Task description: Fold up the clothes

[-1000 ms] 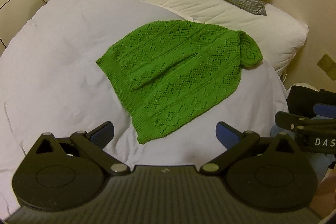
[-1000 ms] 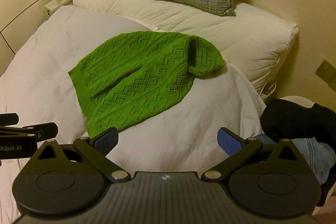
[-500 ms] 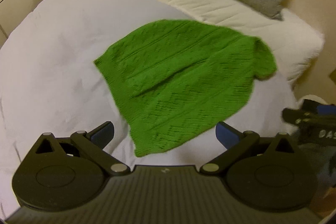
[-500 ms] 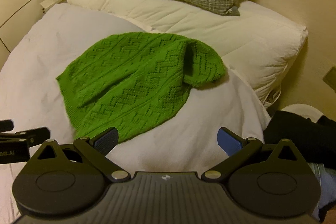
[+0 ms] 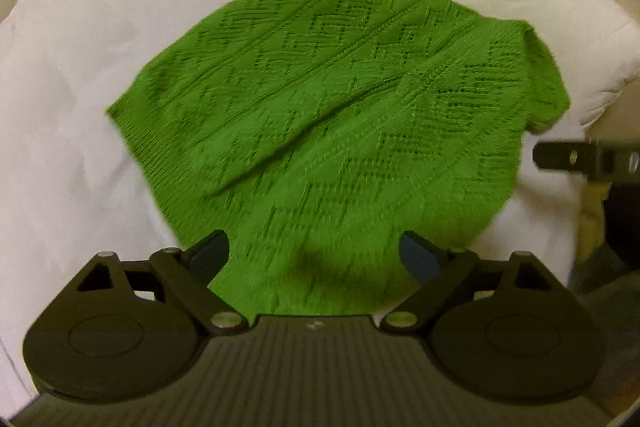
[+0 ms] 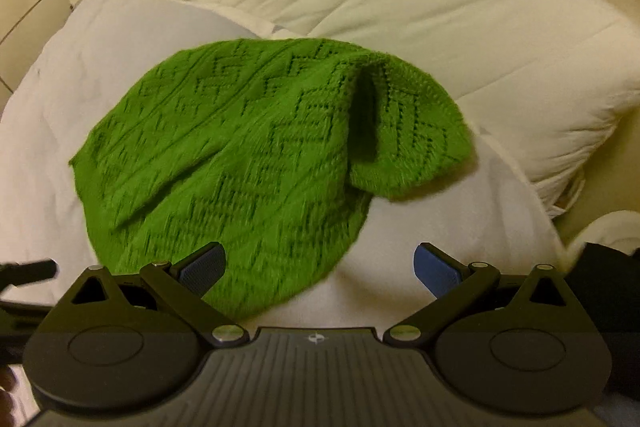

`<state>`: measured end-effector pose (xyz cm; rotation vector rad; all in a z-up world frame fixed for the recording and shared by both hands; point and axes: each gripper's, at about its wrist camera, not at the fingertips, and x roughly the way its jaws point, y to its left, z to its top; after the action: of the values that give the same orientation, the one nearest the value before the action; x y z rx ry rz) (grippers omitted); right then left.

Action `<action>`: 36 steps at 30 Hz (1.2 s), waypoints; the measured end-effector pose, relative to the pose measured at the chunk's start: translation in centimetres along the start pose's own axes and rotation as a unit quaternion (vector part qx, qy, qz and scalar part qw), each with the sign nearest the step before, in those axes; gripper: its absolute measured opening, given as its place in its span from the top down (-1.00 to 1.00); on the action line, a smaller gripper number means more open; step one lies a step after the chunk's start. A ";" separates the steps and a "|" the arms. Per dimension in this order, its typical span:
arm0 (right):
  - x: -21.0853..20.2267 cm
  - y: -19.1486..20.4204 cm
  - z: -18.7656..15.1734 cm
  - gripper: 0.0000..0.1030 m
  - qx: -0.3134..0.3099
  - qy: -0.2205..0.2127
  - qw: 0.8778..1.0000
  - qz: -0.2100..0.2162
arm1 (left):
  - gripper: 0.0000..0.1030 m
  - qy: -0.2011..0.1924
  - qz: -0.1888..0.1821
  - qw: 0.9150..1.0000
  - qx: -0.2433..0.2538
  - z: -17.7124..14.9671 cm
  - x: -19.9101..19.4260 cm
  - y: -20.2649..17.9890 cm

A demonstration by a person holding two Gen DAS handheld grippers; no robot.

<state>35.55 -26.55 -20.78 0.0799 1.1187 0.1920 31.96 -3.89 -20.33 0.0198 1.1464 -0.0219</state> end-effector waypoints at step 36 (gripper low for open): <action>-7.0 13.1 5.6 0.64 -0.128 -0.150 0.948 0.250 | 0.93 -0.201 -0.074 0.969 -0.124 -4.9 -8.4 12.3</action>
<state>36.14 -14.87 -10.10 0.1564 0.7440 0.7536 24.35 8.56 -14.61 -0.2812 0.7356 -0.0141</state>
